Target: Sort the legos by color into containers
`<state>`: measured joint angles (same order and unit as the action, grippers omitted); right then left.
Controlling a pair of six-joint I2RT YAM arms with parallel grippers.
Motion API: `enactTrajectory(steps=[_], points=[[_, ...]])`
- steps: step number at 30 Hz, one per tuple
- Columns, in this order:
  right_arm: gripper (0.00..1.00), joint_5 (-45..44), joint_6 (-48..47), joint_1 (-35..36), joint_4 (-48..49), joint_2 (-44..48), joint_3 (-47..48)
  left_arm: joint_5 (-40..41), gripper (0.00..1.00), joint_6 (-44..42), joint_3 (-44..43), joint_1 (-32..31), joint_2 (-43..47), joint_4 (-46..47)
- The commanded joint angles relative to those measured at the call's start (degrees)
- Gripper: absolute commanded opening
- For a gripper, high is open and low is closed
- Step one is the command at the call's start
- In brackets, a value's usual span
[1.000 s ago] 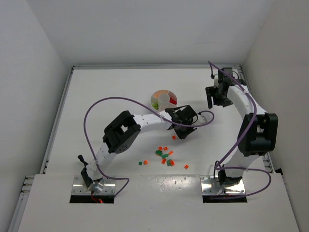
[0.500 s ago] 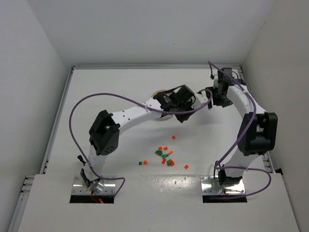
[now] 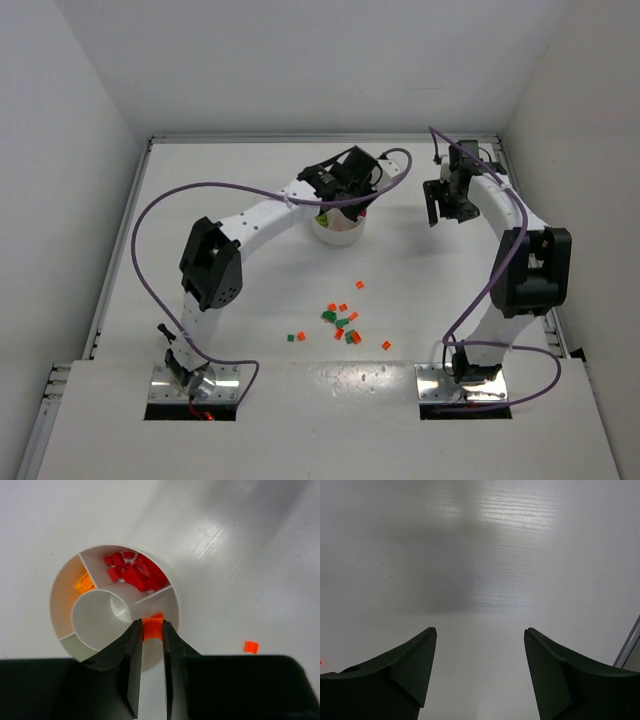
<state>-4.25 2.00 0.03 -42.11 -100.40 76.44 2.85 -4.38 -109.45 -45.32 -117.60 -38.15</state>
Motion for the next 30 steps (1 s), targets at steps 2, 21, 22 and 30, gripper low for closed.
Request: enactTrajectory(steps=[2,21,22,30], points=[[0.71,0.82,0.9,-0.21,0.62,-0.41,2.48,1.89,0.21,0.16,-3.58,1.29,-0.88,-1.14],[0.71,0.82,0.9,-0.21,0.62,-1.47,2.48,0.84,0.37,0.16,0.02,1.81,-0.35,-1.66],[0.71,0.82,0.9,-0.21,0.62,-1.47,2.48,0.84,0.4,0.16,0.02,1.81,-0.35,-1.66],[0.71,0.82,0.9,-0.21,0.62,-1.47,3.01,-2.93,0.4,-0.8,1.34,1.81,1.58,-1.66]])
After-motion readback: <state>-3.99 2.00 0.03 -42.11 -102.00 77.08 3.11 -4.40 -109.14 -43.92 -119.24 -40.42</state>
